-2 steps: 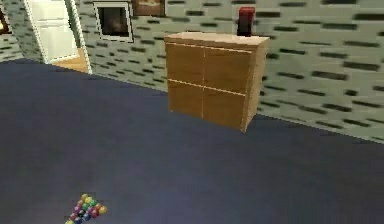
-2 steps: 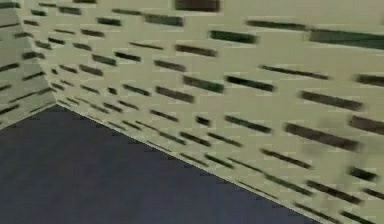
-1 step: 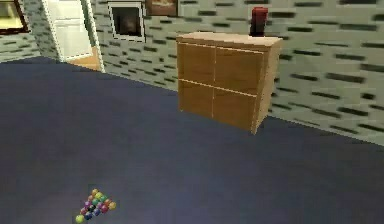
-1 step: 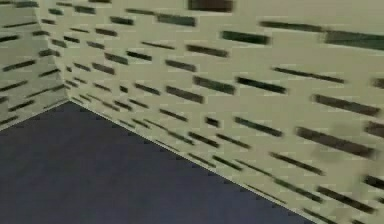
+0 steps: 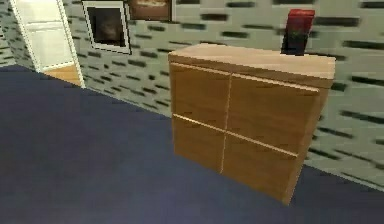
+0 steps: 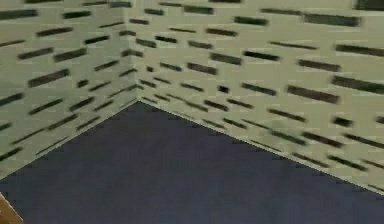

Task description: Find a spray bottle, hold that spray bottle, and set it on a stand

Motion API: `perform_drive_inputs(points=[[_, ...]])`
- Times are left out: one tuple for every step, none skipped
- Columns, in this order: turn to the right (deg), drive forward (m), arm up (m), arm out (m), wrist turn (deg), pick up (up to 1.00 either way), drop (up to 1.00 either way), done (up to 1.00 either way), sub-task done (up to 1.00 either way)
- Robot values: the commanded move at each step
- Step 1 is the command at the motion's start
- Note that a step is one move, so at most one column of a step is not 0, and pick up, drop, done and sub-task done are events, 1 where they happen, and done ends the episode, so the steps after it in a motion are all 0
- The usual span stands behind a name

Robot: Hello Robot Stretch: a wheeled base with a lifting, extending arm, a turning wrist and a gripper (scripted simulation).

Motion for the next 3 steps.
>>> perform_drive_inputs(points=[[-6.0, 0.00, 0.00, 0.00, 0.0, 0.00, 0.00, 0.00, 0.00], [0.0, 0.05, 0.00, 0.00, 0.0, 0.00, 0.00, 0.00, 0.00], [-30.0, 0.00, 0.00, 0.00, 0.0, 0.00, 0.00, 0.00, 0.00]])
